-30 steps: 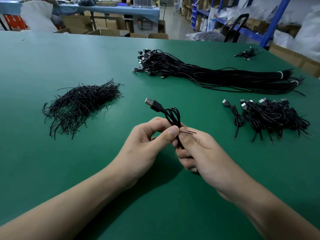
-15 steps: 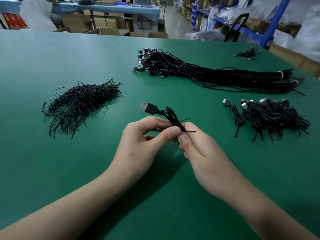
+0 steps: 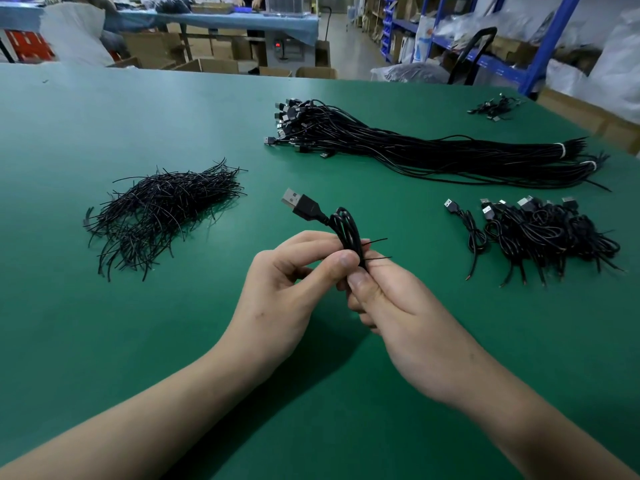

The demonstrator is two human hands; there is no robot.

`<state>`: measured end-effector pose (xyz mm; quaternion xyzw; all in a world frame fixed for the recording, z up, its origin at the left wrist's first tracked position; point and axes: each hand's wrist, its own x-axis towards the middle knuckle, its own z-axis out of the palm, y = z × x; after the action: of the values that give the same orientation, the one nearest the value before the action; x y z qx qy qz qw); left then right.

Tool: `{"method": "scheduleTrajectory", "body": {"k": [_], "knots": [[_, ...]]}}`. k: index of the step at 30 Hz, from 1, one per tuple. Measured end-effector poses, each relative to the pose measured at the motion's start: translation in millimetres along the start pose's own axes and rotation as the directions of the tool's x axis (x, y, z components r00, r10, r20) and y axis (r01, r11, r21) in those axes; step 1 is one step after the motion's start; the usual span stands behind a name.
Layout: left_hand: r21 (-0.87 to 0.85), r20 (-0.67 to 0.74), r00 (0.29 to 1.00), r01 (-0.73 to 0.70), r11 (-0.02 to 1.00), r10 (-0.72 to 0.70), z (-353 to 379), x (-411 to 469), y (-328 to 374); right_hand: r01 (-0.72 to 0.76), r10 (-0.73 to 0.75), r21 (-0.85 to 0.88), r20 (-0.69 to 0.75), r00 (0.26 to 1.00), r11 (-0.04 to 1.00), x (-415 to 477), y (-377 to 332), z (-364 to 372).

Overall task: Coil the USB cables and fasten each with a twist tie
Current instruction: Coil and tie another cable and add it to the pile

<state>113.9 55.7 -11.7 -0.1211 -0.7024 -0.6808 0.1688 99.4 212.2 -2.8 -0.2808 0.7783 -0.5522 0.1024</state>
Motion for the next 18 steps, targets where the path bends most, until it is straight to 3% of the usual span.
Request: {"method": "scheduleTrajectory", "body": {"k": [3,6,8,10,12,14,18], "knots": [[-0.07,0.014,1.0,0.025,0.997,-0.024,0.1,-0.6,1.5,0.029,-0.027,-0.113,0.024,0.999,0.993,-4.8,-7.5,-4.9],[-0.061,-0.013,0.998,0.055,0.997,-0.056,-0.5,-1.6,0.8,0.055,-0.062,-0.378,-0.006,0.998,0.924,-8.7,-11.7,-6.7],[-0.035,-0.02,0.999,0.042,0.999,-0.042,-0.7,-1.9,1.0,0.072,-0.089,-0.403,-0.024,0.996,0.913,-10.2,-13.2,-6.1],[-0.027,-0.019,0.999,0.026,0.999,-0.027,-0.9,-1.3,2.8,0.043,-0.05,-0.251,-0.02,0.999,0.967,-8.7,-16.6,-5.0],[-0.048,-0.022,0.999,0.025,0.999,-0.026,-1.0,-0.2,4.5,-0.024,0.023,0.041,0.024,0.999,0.999,-4.6,-16.8,-4.0],[-0.075,-0.026,0.999,0.016,0.997,-0.019,-0.8,1.1,5.0,-0.08,0.065,0.288,0.059,0.996,0.954,-0.9,-15.3,-3.9],[-0.1,-0.033,0.999,0.011,0.995,-0.015,0.8,1.9,7.6,-0.2,0.125,0.531,0.175,0.977,0.823,3.0,-8.8,-7.4]]}}
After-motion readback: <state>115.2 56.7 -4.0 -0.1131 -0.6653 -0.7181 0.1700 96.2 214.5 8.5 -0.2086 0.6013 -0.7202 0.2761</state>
